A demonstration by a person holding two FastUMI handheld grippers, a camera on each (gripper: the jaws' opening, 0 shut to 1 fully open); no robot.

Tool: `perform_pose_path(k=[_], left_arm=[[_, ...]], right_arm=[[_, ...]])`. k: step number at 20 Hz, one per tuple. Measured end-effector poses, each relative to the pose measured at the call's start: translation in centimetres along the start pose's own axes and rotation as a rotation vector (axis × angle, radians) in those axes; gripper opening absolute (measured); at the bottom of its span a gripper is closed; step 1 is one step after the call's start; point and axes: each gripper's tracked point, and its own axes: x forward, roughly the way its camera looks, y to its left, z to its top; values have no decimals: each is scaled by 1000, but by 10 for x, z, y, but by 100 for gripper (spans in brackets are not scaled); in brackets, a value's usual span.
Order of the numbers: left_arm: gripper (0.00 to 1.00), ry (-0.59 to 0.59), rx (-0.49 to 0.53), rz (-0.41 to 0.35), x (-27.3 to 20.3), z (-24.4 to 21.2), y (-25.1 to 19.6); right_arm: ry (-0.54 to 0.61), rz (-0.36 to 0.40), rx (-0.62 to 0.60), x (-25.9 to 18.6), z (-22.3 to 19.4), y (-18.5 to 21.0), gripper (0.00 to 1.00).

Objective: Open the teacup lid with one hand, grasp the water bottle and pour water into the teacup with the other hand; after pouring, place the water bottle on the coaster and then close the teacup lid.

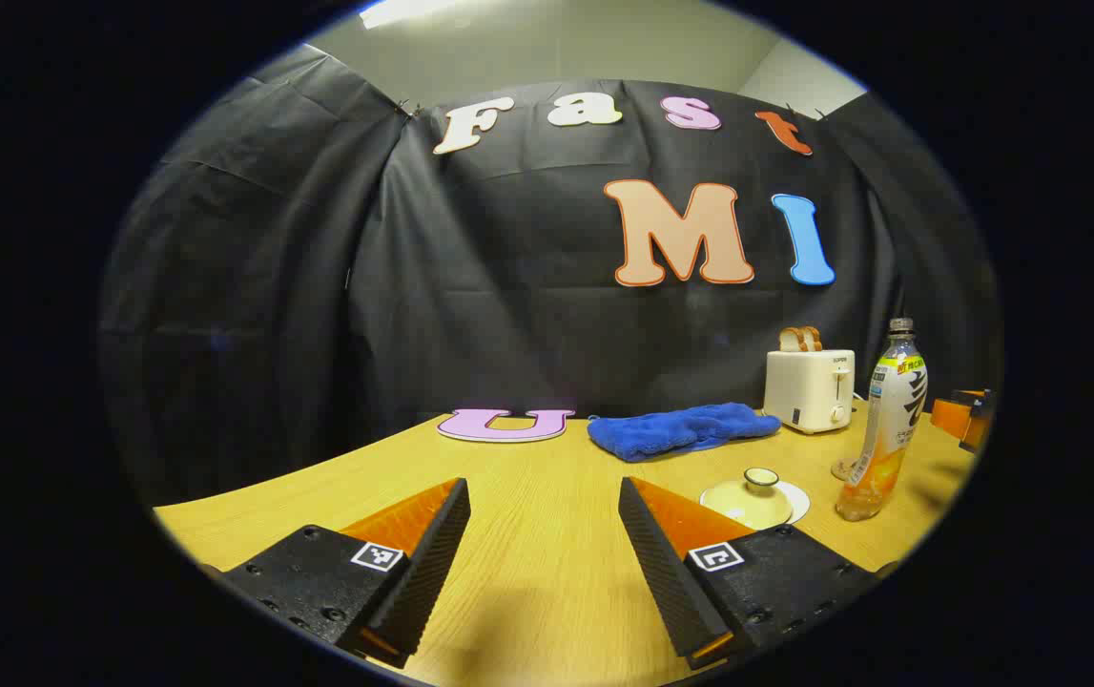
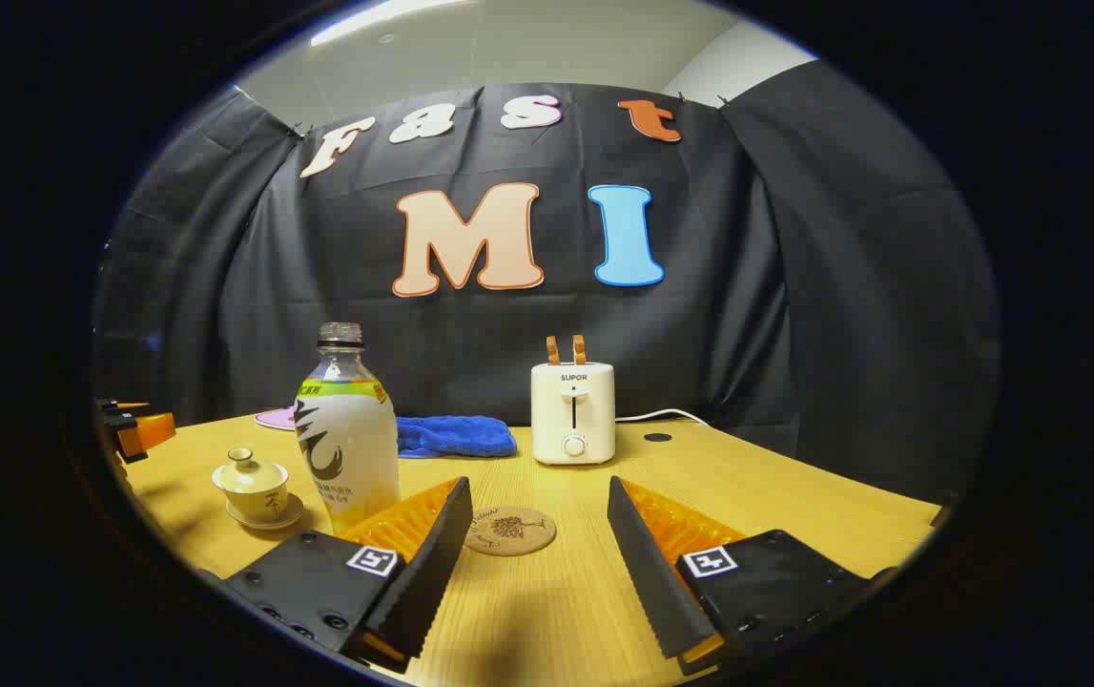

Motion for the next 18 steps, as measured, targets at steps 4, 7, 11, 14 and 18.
perform_pose_path(k=[4,7,11,14,18], left_arm=[[92,-1,0,0,1,-1,0],[92,-1,-1,-1,2,-1,0],[92,-1,-2,-4,2,-2,0],[92,-2,-3,-10,3,-3,-1],[92,-3,-3,-24,4,-3,-4]], right_arm=[[0,0,0,0,0,0,88],[0,0,0,0,1,0,92],[0,-2,0,0,0,0,88],[0,-5,0,0,0,-1,88],[0,-5,-1,0,1,-1,88]])
